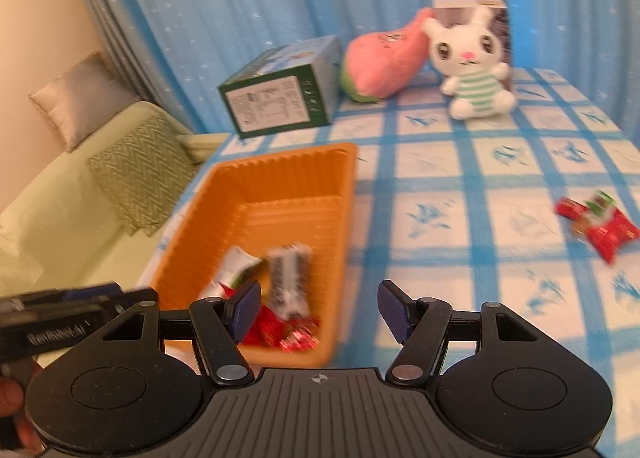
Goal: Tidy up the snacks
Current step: 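Open both grippers to drop the red candies into the tray, then move both open tools back toward the remaining candies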
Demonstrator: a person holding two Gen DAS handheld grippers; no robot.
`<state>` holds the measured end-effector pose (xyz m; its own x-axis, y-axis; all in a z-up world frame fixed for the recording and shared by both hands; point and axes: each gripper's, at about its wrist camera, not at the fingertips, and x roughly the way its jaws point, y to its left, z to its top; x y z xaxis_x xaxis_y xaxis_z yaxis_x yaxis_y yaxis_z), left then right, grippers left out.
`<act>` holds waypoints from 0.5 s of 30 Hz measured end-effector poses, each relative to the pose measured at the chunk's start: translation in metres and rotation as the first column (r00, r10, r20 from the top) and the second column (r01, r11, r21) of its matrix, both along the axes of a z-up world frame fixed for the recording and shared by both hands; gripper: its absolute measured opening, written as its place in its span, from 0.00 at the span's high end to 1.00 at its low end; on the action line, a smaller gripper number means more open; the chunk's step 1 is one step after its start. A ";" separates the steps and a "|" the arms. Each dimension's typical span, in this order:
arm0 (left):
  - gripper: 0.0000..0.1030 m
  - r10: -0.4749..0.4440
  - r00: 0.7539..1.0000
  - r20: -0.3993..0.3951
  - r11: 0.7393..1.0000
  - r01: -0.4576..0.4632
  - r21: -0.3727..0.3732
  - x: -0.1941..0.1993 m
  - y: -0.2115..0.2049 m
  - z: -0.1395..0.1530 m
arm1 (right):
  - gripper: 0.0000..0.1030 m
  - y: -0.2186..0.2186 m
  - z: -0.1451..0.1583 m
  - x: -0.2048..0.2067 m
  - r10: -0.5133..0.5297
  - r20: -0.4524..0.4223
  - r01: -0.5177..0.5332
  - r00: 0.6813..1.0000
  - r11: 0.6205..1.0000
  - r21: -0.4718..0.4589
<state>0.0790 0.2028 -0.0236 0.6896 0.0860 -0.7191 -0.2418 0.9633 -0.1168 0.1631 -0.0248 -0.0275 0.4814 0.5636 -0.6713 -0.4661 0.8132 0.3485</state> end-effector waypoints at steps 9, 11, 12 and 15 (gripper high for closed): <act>0.30 -0.003 0.999 0.037 1.000 0.004 -0.013 -0.020 -0.036 0.022 | 0.37 -0.049 0.013 -0.037 -0.070 0.043 0.072 0.997 0.996 -0.053; 0.23 -0.002 0.999 0.044 1.000 0.003 -0.025 -0.024 -0.043 0.026 | 0.37 -0.060 0.018 -0.044 -0.080 0.063 0.084 0.995 0.995 -0.062; 0.22 -0.003 0.999 0.048 1.000 0.005 -0.026 -0.026 -0.046 0.028 | 0.37 -0.066 0.020 -0.047 -0.086 0.070 0.090 0.994 0.994 -0.065; 0.20 -0.009 0.998 0.058 0.999 0.011 -0.033 -0.032 -0.057 0.035 | 0.37 -0.085 0.028 -0.054 -0.110 0.076 0.115 0.991 0.992 -0.060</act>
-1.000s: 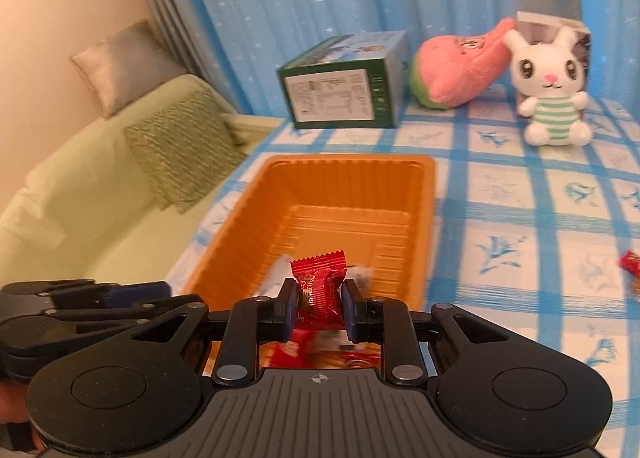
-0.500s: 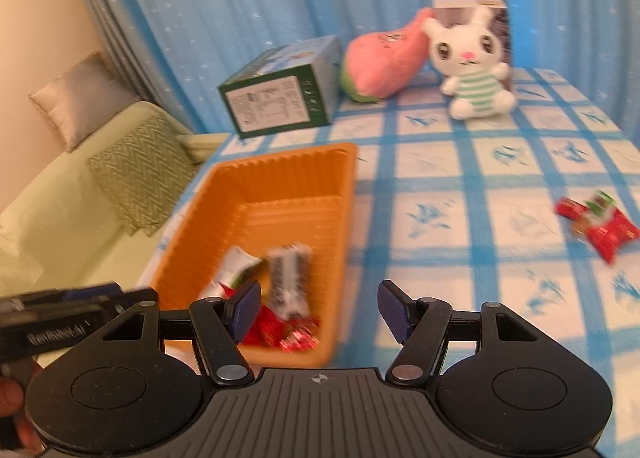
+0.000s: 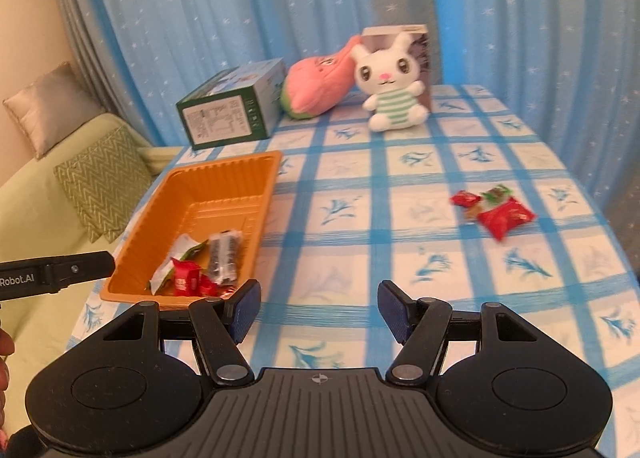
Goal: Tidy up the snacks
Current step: 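Move both open tools back toward the remaining candies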
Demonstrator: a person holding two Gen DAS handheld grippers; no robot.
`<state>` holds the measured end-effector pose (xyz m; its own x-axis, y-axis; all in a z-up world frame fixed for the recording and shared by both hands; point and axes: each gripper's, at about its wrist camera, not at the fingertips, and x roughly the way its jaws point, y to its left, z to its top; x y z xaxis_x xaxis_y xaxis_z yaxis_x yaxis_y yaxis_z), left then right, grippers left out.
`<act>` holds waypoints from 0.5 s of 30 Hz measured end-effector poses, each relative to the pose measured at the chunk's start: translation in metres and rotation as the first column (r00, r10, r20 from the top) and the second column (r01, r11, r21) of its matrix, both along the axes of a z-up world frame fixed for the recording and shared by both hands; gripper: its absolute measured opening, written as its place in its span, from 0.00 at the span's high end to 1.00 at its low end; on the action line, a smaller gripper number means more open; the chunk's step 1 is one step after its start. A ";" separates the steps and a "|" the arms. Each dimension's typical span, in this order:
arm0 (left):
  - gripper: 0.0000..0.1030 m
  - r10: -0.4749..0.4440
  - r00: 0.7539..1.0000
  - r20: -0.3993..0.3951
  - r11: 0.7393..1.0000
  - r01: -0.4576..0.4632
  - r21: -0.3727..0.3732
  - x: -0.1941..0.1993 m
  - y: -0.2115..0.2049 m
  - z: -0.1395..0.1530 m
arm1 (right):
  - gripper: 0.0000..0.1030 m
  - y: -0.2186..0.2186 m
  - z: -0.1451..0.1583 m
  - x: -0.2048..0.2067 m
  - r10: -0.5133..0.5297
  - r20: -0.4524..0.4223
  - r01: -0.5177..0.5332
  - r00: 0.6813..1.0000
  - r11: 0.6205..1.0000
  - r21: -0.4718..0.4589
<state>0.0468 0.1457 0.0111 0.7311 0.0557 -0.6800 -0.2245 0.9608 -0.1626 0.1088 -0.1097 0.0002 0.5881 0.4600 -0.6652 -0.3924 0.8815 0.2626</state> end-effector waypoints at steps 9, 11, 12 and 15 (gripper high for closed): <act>0.15 -0.053 0.998 0.024 0.999 0.053 -0.013 -0.010 -0.040 0.014 | 0.37 -0.050 0.014 -0.015 -0.067 0.017 0.067 0.998 0.998 -0.003; 0.15 -0.069 0.997 0.022 0.998 0.070 -0.011 -0.010 -0.048 0.014 | 0.37 -0.061 0.015 -0.017 -0.086 0.018 0.086 0.996 0.996 -0.001; 0.14 -0.078 0.997 0.020 0.997 0.078 -0.010 -0.009 -0.053 0.014 | 0.37 -0.067 0.016 -0.018 -0.096 0.017 0.096 0.995 0.995 0.001; 0.14 -0.103 0.995 0.015 0.995 0.103 -0.007 -0.007 -0.067 0.014 | 0.37 -0.083 0.016 -0.019 -0.127 0.013 0.127 0.992 0.992 0.005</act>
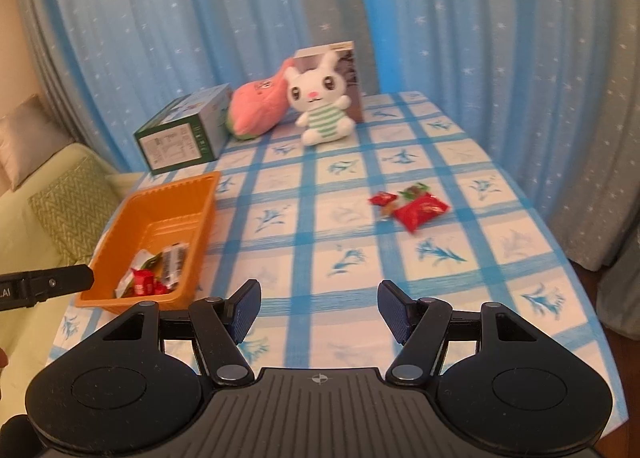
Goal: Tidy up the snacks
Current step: 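Move both open tools back toward the remaining candies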
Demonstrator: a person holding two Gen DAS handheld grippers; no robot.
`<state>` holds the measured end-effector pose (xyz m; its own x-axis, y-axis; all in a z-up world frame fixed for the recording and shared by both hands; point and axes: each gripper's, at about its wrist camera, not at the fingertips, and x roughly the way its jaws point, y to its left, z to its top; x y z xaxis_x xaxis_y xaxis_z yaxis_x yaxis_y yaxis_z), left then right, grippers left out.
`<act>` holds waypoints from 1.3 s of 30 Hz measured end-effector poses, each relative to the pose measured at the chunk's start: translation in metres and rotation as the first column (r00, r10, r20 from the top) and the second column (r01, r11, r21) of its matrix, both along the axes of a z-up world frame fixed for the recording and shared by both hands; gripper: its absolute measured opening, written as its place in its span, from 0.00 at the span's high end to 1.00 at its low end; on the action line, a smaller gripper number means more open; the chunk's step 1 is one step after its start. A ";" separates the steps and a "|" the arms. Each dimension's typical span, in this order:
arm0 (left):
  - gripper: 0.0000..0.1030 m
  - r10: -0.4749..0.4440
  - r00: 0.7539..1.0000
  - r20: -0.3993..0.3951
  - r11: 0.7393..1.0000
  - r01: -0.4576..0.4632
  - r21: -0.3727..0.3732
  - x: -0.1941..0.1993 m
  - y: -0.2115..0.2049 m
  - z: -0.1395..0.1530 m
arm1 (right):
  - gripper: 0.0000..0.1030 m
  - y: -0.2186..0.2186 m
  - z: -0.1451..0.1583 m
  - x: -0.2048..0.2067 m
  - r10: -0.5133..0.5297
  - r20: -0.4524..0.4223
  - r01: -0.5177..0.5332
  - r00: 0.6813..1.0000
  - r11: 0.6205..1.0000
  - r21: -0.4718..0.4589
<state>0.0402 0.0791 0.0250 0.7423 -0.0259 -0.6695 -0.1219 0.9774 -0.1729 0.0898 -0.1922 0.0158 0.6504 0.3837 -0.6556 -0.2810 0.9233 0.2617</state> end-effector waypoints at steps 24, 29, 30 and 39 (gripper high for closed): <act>0.14 -0.174 0.985 -0.010 0.985 0.174 0.021 0.034 -0.074 -0.008 | 0.37 -0.068 -0.012 0.012 -0.140 -0.031 0.140 0.990 0.990 0.001; 0.14 -0.190 0.982 -0.019 0.981 0.191 0.019 0.045 -0.083 -0.014 | 0.37 -0.074 -0.018 0.021 -0.152 -0.041 0.151 0.988 0.988 -0.008; 0.14 -0.194 0.981 -0.021 0.981 0.194 0.019 0.048 -0.084 -0.016 | 0.37 -0.076 -0.020 0.023 -0.154 -0.044 0.154 0.987 0.988 -0.009; 0.14 -0.219 0.975 -0.036 0.975 0.220 0.019 0.081 -0.101 -0.030 | 0.37 -0.083 -0.035 0.055 -0.157 -0.059 0.154 0.986 0.987 -0.038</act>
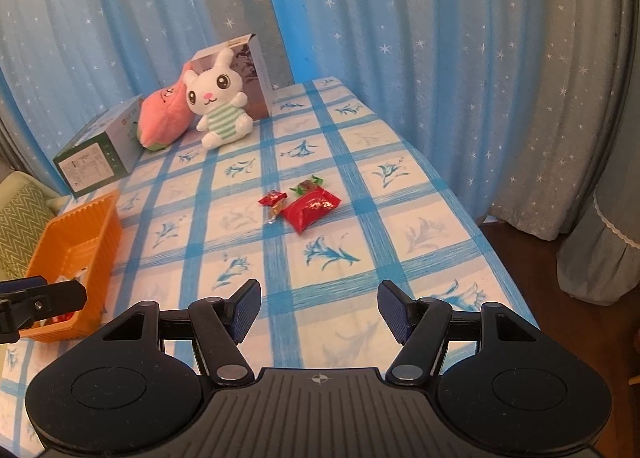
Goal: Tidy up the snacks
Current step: 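Move both open tools back toward the remaining candies, then grasp the large red-wrapped candy with the right gripper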
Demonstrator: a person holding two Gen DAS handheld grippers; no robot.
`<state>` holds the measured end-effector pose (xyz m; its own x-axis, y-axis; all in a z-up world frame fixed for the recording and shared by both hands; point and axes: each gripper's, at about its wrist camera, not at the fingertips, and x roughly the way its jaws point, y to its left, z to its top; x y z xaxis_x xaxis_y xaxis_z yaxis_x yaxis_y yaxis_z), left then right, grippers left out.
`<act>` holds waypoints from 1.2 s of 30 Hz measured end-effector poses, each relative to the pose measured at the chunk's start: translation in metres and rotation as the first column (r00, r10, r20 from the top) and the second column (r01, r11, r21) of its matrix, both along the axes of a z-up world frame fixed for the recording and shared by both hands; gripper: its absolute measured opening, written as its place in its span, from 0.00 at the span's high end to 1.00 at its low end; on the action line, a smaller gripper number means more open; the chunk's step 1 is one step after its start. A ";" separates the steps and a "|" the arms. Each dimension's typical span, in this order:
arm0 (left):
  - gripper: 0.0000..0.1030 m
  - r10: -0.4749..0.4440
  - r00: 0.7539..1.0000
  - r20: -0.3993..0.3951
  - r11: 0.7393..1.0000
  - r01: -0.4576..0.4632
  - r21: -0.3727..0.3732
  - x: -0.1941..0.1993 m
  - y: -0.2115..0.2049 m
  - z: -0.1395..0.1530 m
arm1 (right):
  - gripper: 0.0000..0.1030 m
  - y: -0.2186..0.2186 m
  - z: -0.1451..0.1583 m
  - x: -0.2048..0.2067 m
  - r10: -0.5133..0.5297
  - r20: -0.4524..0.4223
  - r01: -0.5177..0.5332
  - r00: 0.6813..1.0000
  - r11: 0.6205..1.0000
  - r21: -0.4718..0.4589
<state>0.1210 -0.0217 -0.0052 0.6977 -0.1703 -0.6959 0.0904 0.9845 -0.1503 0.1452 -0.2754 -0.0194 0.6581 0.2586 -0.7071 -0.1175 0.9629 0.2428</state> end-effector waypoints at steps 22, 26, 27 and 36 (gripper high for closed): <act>0.15 0.027 0.998 -0.049 0.999 -0.026 0.032 0.123 -0.020 -0.069 | 0.52 0.003 -0.071 0.146 -0.018 -0.109 0.040 0.994 0.980 0.197; 0.15 0.033 0.998 -0.049 0.999 -0.031 0.041 0.133 -0.019 -0.078 | 0.53 0.011 -0.088 0.163 -0.053 -0.124 0.079 0.991 0.974 0.213; 0.15 0.035 0.998 -0.049 0.999 -0.033 0.043 0.135 -0.018 -0.080 | 0.53 0.012 -0.092 0.167 -0.064 -0.126 0.090 0.990 0.972 0.215; 0.15 0.060 0.996 -0.060 0.998 -0.057 0.040 0.147 -0.012 -0.094 | 0.53 0.025 -0.111 0.193 -0.093 -0.126 0.115 0.988 0.976 0.187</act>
